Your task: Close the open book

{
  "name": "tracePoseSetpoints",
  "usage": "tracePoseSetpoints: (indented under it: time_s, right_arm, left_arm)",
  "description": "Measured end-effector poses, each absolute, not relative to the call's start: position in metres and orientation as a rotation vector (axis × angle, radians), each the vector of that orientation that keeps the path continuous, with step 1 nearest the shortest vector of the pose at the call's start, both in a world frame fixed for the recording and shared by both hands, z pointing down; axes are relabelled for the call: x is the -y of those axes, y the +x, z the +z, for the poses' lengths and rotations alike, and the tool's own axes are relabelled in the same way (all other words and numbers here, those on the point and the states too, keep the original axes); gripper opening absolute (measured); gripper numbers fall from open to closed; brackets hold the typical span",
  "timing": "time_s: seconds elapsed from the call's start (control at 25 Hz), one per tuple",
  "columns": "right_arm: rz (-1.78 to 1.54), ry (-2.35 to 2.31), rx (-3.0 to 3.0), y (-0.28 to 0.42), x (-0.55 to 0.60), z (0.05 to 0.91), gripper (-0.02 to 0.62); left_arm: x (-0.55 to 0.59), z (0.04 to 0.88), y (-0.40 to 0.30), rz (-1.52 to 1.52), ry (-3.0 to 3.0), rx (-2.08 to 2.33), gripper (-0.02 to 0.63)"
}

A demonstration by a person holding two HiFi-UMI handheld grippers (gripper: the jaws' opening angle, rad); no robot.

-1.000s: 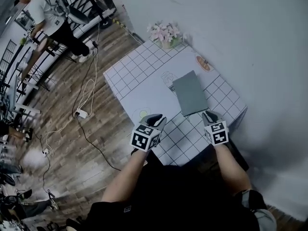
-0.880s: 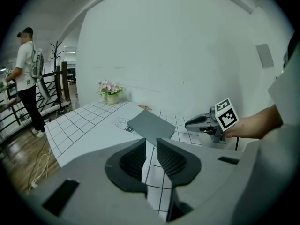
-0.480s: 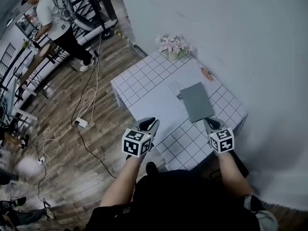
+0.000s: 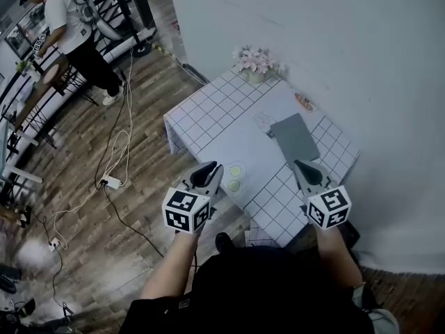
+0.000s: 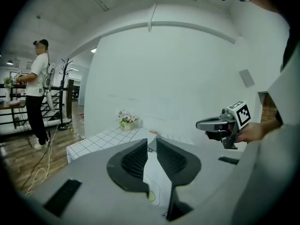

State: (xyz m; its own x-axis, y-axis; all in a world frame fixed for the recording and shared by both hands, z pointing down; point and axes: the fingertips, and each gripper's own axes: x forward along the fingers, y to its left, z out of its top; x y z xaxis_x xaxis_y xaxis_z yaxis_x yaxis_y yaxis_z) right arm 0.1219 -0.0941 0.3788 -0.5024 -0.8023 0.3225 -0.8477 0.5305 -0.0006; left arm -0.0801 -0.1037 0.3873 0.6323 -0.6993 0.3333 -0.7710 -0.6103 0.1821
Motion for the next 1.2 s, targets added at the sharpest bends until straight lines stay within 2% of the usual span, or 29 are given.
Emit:
tracePoseSetpoints:
  time_s: [0.24, 0.48, 0.64, 0.8, 1.2]
  right_arm:
    - [0.148, 1.438, 2.594, 0.091, 0.081, 0.332, 0.005]
    - [-0.025, 1.471, 2.594, 0.112, 0.103, 0.283, 0.004]
    - [-0.097, 1.478, 2.694, 0.119, 0.112, 0.245, 0.005]
    - [-0.049, 1.455, 2.759, 0.118, 0.123, 0.239, 0.003]
    - [-0.05, 1.427, 2.792, 0.126, 0.13, 0.241, 0.003]
  left_arm:
    - [0.108, 0.364, -0.103, 0.331, 2.631, 1.179, 0.065]
    - [0.141, 0.306, -0.107, 0.355, 2.735, 1.252, 0.064]
    - [0.148, 0.277, -0.106, 0.249, 2.714, 1.383, 0.064]
    - [0.157, 0.275, -0.107, 0.251, 2.675, 1.509, 0.064]
    - [0.152, 0.293, -0.077, 0.24, 2.628, 1.471, 0.063]
